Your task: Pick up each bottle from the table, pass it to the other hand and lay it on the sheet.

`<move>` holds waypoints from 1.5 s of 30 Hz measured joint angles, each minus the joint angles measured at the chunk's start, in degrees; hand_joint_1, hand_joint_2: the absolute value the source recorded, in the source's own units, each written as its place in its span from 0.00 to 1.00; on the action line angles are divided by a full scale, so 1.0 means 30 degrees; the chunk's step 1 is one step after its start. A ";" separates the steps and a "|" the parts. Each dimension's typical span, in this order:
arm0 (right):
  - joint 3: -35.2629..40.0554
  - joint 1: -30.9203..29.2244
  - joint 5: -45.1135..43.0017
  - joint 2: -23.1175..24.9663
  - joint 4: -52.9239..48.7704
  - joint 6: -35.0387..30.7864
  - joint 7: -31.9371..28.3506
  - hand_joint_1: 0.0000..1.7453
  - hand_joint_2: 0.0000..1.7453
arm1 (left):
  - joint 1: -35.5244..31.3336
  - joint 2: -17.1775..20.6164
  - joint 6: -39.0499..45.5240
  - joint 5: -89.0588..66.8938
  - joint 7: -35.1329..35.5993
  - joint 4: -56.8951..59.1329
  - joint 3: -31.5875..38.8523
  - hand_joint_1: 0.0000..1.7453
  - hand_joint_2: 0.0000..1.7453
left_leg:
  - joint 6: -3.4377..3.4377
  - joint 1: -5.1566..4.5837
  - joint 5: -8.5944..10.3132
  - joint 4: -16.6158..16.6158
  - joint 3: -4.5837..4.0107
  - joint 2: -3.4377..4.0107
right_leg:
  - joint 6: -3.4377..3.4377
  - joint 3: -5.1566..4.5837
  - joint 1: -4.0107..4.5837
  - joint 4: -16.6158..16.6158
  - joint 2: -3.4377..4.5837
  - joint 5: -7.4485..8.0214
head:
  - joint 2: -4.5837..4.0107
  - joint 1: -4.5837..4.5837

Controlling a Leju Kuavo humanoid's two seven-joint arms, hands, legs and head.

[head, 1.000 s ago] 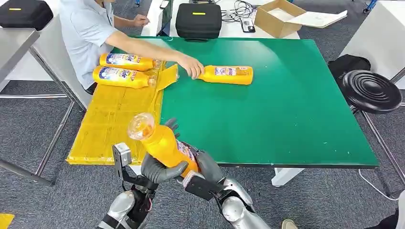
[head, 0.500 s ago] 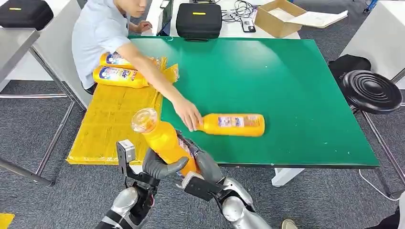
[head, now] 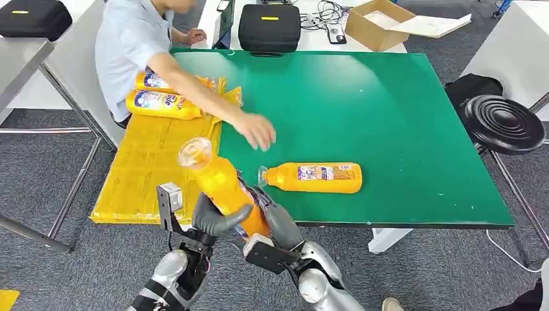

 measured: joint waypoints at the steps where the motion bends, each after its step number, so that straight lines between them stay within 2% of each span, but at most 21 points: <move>1: 0.0218 -0.0037 0.0306 0.0080 -0.0008 -0.0401 -0.0270 0.00 0.00 | -0.0338 0.0015 0.1516 -0.0598 -0.0292 0.0276 0.0399 1.00 1.00 | -0.0001 0.0001 0.0000 0.0000 0.0005 0.0005 | -0.0002 -0.0002 0.0004 0.0001 0.0004 0.0001 | 0.0000 0.0000; 5: 0.1015 -0.0050 0.1125 0.0365 -0.0008 -0.1132 -0.0388 0.00 0.00 | -0.1694 0.0438 0.4251 -0.1638 -0.1285 0.1051 0.2467 1.00 1.00 | -0.0039 0.0018 0.0030 0.0000 0.0002 -0.0015 | -0.0018 -0.0018 0.0031 0.0021 -0.0003 0.0001 | 0.0000 -0.0015; 9: 0.1574 -0.0181 0.1211 0.0569 -0.0008 -0.1481 -0.0388 0.00 0.00 | -0.2470 0.0692 0.4424 -0.2547 -0.1430 0.1444 0.4090 1.00 1.00 | -0.0039 0.0029 0.0031 -0.0002 0.0000 -0.0005 | -0.0019 -0.0016 0.0025 0.0034 -0.0004 -0.0001 | 0.0000 -0.0008; 17: 0.1895 -0.0262 0.1211 0.0620 -0.0008 -0.1510 -0.0388 0.00 0.00 | -0.2657 0.0714 0.4424 -0.2794 -0.1444 0.1713 0.4840 1.00 1.00 | -0.0035 0.0005 0.0028 0.0000 -0.0016 -0.0016 | -0.0016 -0.0018 0.0000 0.0018 -0.0008 0.0000 | 0.0000 -0.0007; 22: 0.2055 -0.0346 0.1415 0.0620 0.0035 -0.1969 -0.0446 0.00 0.00 | -0.2974 0.0932 0.5809 -0.4996 -0.1954 0.1793 0.5145 1.00 1.00 | -0.0035 0.0009 0.0028 0.0000 -0.0015 -0.0015 | -0.0016 -0.0025 0.0009 0.0021 -0.0006 0.0000 | 0.0000 -0.0007; 27: 0.2092 -0.0399 0.1372 0.0641 0.0145 -0.2006 -0.0949 0.00 0.00 | -0.4289 0.1611 0.6210 -1.0589 -0.0896 0.2677 0.4991 1.00 1.00 | -0.0038 0.0019 0.0045 0.0000 -0.0008 -0.0022 | -0.0018 -0.0032 0.0017 0.0030 -0.0010 0.0001 | 0.0000 -0.0007; 32: 0.2107 -0.0583 0.1335 0.0736 0.0152 -0.1329 -0.1378 0.00 0.00 | -0.7499 0.2164 0.6246 -1.7602 0.1592 0.7135 0.3719 1.00 1.00 | -0.0038 0.0017 0.0067 0.0000 -0.0011 -0.0017 | -0.0063 -0.0029 0.0011 0.0037 -0.0008 0.0046 | 0.0000 0.0000; 37: 0.2274 -0.0879 0.1291 0.0882 0.0152 -0.0708 -0.1590 0.00 0.00 | -0.9819 0.2447 0.5698 -2.0706 0.3322 1.1006 0.2390 1.00 1.00 | -0.0040 0.0014 0.0068 0.0002 -0.0007 0.0009 | -0.0062 -0.0036 0.0009 0.0038 -0.0004 0.0050 | 0.0000 0.0000; 45: 0.2456 -0.1122 0.1205 0.0962 0.0152 -0.0397 -0.1618 0.00 0.00 | -1.0622 0.2630 0.4829 -2.2393 0.4342 1.2778 0.1457 1.00 1.00 | -0.0041 0.0014 0.0067 0.0002 -0.0008 0.0017 | -0.0062 -0.0039 0.0011 0.0040 0.0000 0.0050 | 0.0000 -0.0007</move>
